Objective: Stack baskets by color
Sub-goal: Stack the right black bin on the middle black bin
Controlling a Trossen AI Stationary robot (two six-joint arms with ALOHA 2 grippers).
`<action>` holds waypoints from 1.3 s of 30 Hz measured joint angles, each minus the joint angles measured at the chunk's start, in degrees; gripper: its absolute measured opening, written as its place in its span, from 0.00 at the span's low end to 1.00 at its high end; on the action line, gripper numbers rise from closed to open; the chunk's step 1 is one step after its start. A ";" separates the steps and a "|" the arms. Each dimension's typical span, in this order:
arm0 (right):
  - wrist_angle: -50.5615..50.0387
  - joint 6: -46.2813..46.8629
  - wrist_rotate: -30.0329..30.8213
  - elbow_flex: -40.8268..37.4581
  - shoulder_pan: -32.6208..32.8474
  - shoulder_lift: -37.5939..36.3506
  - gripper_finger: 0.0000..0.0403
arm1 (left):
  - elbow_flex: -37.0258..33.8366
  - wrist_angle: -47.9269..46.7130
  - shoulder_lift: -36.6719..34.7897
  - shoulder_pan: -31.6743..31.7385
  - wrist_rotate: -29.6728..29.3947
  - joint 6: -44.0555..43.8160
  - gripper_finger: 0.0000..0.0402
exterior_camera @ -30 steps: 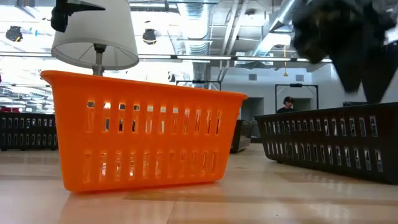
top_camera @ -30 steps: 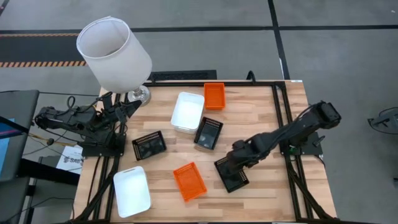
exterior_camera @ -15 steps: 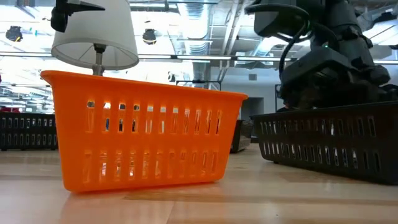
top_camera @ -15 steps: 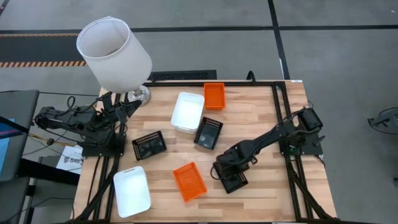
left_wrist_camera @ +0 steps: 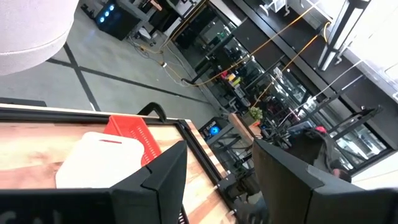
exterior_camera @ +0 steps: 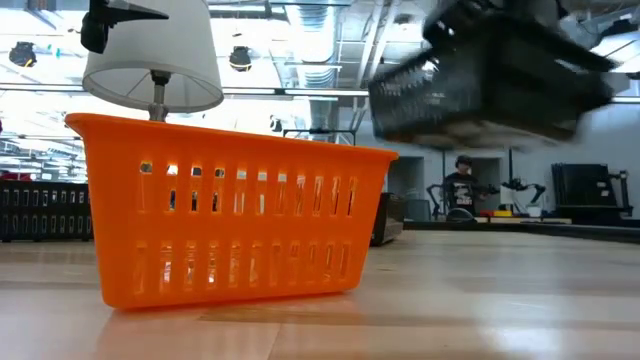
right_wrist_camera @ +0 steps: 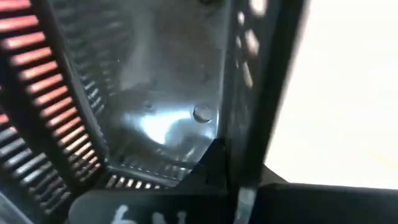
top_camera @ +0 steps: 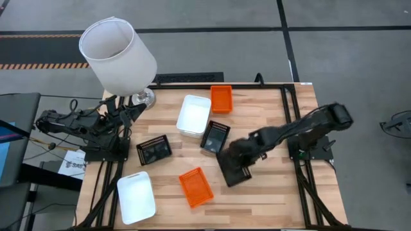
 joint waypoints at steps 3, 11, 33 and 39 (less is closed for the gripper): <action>0.39 2.65 8.49 0.02 -3.37 -5.34 0.01 | 0.00 0.05 0.00 -0.01 0.00 -0.03 0.43; 9.80 6.90 24.66 -0.02 -12.39 -7.32 0.01 | 0.00 0.33 0.00 -0.01 0.00 -0.09 0.43; 19.32 17.03 17.89 0.00 -14.02 9.40 0.00 | 0.00 0.02 0.00 0.00 0.12 -0.20 0.43; 16.47 18.31 15.19 -0.02 -13.11 11.04 0.00 | 0.00 0.00 0.00 0.02 0.45 -0.03 0.43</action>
